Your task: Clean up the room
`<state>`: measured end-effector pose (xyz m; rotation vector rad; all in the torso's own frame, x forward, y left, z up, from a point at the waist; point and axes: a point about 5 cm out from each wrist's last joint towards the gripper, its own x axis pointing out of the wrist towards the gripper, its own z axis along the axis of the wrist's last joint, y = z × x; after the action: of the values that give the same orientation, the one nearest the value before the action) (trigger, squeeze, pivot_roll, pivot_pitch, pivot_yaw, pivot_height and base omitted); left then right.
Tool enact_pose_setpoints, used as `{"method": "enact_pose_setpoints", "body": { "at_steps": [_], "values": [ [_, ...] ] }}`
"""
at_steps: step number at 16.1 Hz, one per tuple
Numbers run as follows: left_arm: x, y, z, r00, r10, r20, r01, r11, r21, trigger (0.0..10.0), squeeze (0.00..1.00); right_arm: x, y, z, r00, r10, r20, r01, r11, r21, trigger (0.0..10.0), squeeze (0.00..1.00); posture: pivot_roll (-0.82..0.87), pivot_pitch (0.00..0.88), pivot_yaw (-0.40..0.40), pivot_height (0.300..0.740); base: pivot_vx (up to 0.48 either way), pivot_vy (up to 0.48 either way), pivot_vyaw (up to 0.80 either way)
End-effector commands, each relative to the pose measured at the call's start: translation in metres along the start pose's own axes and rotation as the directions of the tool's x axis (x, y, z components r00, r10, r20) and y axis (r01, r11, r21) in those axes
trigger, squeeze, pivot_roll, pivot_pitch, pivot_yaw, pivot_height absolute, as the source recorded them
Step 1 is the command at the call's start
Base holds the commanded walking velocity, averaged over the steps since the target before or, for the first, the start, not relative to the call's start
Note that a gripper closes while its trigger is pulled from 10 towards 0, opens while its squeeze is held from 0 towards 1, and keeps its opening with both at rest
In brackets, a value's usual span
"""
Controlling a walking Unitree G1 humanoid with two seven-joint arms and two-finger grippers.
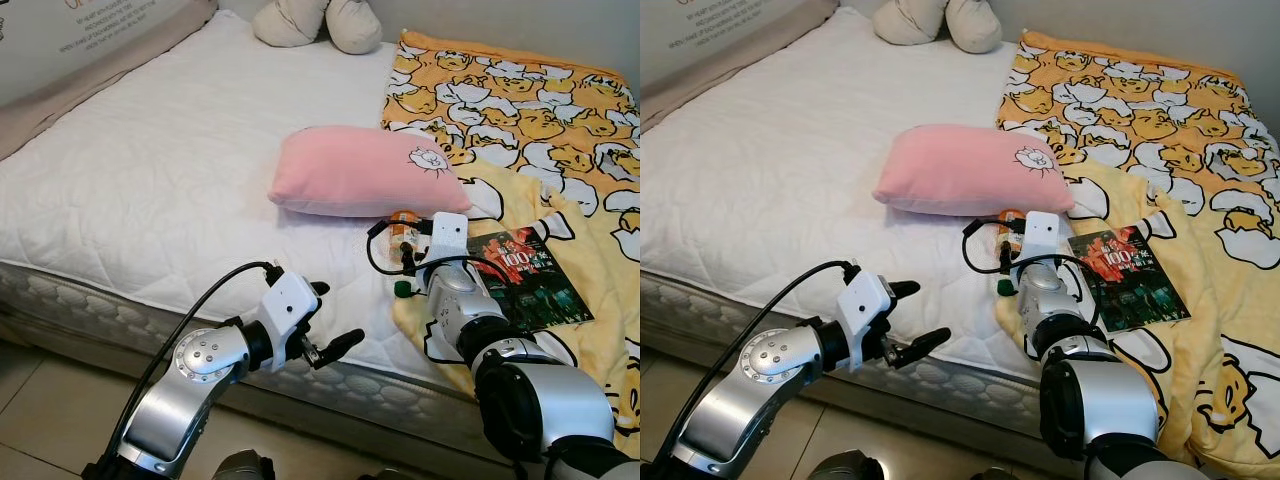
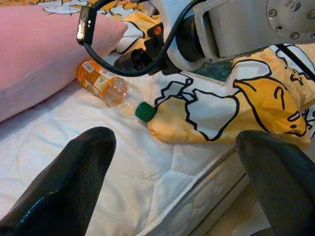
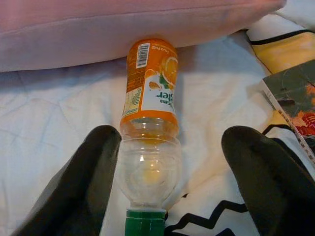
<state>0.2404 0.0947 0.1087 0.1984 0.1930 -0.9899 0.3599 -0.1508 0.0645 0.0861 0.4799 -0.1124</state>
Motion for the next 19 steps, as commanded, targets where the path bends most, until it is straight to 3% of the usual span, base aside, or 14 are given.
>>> {"method": "enact_pose_setpoints", "body": {
  "at_steps": [1, 3, 7, 8, 19],
  "values": [
    [0.001, 0.000, 0.001, 1.000, -0.006, 0.005, 0.006, 1.000, 0.004, 10.0, 0.00, 0.000, -0.003, -0.006, 1.000, -0.013, -0.024, 0.014, 0.999, 0.037, 10.0, 1.00, 0.16, 0.000, -0.062, 0.736, 0.000, 0.000, 0.00],
    [0.001, -0.001, 0.002, 1.000, -0.008, 0.009, 0.008, 1.000, 0.003, 10.0, 0.00, -0.001, -0.006, -0.011, 0.998, -0.018, -0.059, 0.024, 0.994, 0.103, 10.0, 1.00, 0.16, 0.000, -0.063, 0.736, 0.000, 0.000, 0.00],
    [-0.007, -0.005, 0.001, 1.000, -0.006, -0.003, 0.006, 1.000, -0.005, 10.0, 0.00, -0.001, -0.010, -0.018, 0.996, -0.020, -0.085, 0.031, 0.992, 0.126, 10.0, 1.00, 0.20, 0.024, -0.057, 0.736, 0.000, 0.000, 0.00],
    [-0.010, -0.007, 0.001, 1.000, -0.005, -0.008, 0.005, 1.000, -0.007, 10.0, 0.00, -0.001, -0.011, -0.018, 0.997, -0.028, -0.078, 0.034, 0.997, 0.074, 10.0, 0.00, 0.20, 0.035, -0.056, 0.736, 0.000, 0.000, 0.00],
    [-0.040, -0.027, -0.005, 0.997, 0.021, -0.072, -0.025, 0.998, -0.064, 10.0, 0.00, -0.006, 0.002, -0.042, 0.987, 0.008, -0.162, -0.007, 1.000, 0.007, 10.0, 0.00, 0.27, 0.179, -0.051, 0.736, 0.000, 0.000, 0.00]
  ]
}}
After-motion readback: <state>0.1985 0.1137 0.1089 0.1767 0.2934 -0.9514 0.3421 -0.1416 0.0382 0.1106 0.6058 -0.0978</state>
